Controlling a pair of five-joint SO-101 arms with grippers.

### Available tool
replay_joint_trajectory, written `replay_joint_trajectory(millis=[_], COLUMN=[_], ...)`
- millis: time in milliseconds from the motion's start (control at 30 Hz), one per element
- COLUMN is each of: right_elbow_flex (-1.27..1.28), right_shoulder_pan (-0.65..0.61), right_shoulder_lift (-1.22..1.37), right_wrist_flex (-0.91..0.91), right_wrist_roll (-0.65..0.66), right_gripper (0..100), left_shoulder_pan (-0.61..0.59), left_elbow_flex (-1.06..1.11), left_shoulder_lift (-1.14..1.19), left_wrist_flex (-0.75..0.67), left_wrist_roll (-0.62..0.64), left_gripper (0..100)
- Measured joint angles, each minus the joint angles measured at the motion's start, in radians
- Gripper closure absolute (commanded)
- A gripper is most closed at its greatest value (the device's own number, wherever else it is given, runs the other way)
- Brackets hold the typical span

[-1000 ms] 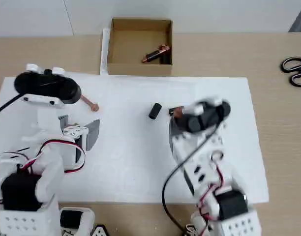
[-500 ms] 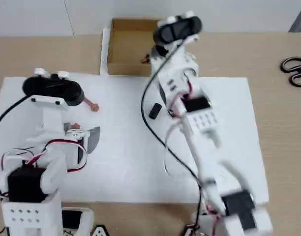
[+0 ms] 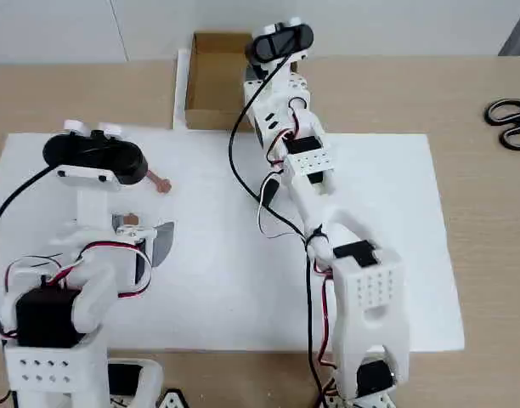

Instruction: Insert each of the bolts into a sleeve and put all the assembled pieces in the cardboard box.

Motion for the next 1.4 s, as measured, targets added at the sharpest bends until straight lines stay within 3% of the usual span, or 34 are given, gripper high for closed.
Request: replay_joint_trajectory(millis=[233,567,700,1067,1267,1400], right_elbow_flex=[-0.064,-0.092,-0.092,-0.092,-0.094,-0.094], right_shoulder_pan=[0.025,0.035,0.061,0.077,0.023,-0.018], right_shoulder_lift=[0.132,0.127,-0.005,-0.43,-0.497,-0.488], right_wrist_flex=[0.0,0.049,0.236,1.019,1.303,1.376], right_wrist_roll=[0.0,0.002,0.002,-0.009,-0.235,-0.377], right_gripper=[79.8,78.6,78.6,78.6,78.6,78.6], left_shoulder_pan=[0.0,0.0,0.0,0.0,0.0,0.0], left_elbow_flex=[0.0,0.0,0.0,0.0,0.023,0.074], left_shoulder_lift=[0.0,0.0,0.0,0.0,0.0,0.0], left_wrist_flex=[0.011,0.011,0.011,0.011,0.011,0.011], left_wrist_roll=[0.0,0.0,0.0,0.0,0.0,0.0], left_gripper=[76,76,76,76,76,76])
